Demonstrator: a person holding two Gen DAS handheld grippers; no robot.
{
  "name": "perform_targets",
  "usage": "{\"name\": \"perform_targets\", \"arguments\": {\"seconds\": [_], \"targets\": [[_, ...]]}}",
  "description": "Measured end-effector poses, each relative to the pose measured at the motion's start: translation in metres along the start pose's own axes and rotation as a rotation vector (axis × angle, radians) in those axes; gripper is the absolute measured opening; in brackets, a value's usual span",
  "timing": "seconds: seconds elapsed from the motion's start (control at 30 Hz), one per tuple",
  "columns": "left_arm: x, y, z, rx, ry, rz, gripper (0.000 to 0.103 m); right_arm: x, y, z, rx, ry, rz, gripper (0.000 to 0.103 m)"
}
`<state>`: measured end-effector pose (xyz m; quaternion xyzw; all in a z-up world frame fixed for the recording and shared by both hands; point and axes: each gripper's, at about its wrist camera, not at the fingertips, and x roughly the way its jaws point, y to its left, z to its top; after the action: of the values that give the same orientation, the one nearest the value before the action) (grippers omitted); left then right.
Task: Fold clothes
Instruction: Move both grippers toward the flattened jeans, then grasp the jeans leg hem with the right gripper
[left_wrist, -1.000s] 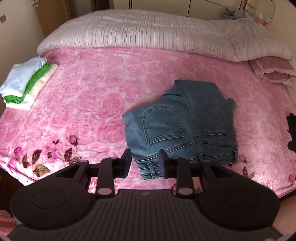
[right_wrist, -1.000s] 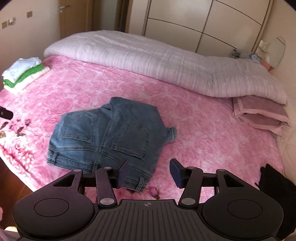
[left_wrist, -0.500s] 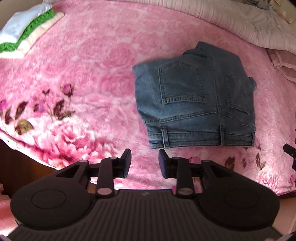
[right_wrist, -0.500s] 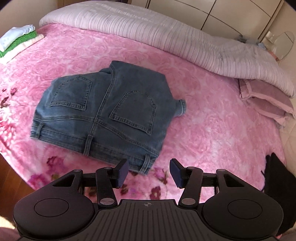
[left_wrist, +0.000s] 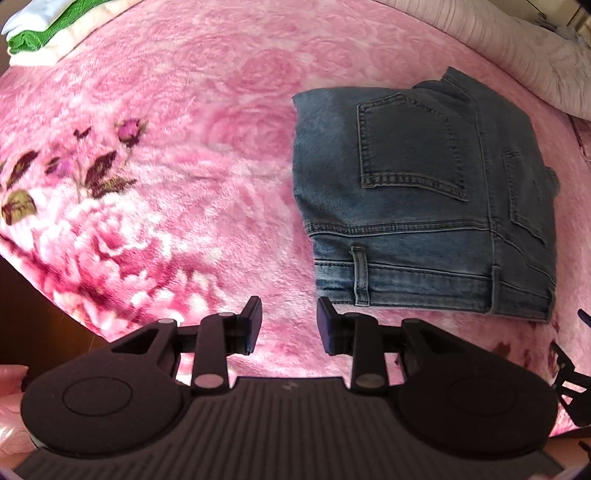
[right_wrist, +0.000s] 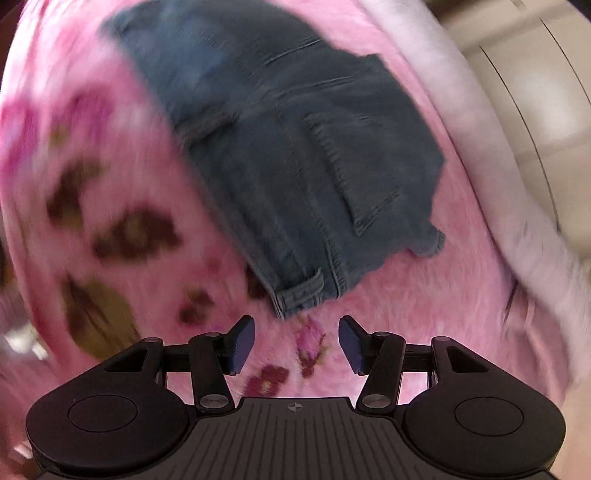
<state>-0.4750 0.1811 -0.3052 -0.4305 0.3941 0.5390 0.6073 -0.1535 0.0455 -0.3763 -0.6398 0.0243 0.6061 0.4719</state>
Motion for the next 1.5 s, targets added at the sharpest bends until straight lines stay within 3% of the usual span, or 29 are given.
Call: {"name": "perform_targets", "arguments": {"seconds": [0.2,0.47,0.67,0.9,1.07,1.2,1.27,1.37,1.4,1.43,1.5], "targets": [[0.017,-0.005,-0.011,-0.051,-0.011,-0.03,0.03,0.036,0.001,-0.048,-0.23,-0.068,-0.054,0.053],[0.039,0.019,-0.019,-0.432,0.005,-0.175,0.034,0.045,0.01,-0.063,-0.419,-0.27,-0.123,0.053],[0.039,0.015,-0.023,-0.424,0.003,-0.154,0.034,0.057,0.018,-0.082,-0.618,-0.437,-0.205,0.053],[0.032,0.01,-0.027,-0.396,-0.005,-0.156,0.034,0.059,-0.007,-0.113,-0.776,-0.534,-0.183,0.053],[0.036,0.007,-0.033,-0.416,0.008,-0.164,0.034,0.071,-0.016,-0.099,-0.73,-0.592,-0.149,0.053],[0.032,0.011,-0.038,-0.422,0.009,-0.157,0.034,0.053,-0.013,-0.08,-0.619,-0.658,-0.076,0.042],[0.031,0.013,-0.041,-0.425,0.01,-0.153,0.034,0.04,-0.005,-0.079,-0.599,-0.711,-0.075,0.042],[0.028,0.018,-0.044,-0.436,0.011,-0.151,0.034,0.055,0.005,-0.079,-0.648,-0.676,-0.1,0.043],[0.026,0.02,-0.045,-0.437,0.004,-0.157,0.034,0.057,0.005,-0.077,-0.653,-0.66,-0.096,0.04],[0.023,0.022,-0.045,-0.438,-0.004,-0.162,0.034,0.054,0.003,-0.071,-0.643,-0.643,-0.079,0.028],[0.012,0.028,-0.04,-0.448,-0.02,-0.16,0.034,0.045,-0.004,-0.057,-0.598,-0.604,-0.037,0.019]]}}
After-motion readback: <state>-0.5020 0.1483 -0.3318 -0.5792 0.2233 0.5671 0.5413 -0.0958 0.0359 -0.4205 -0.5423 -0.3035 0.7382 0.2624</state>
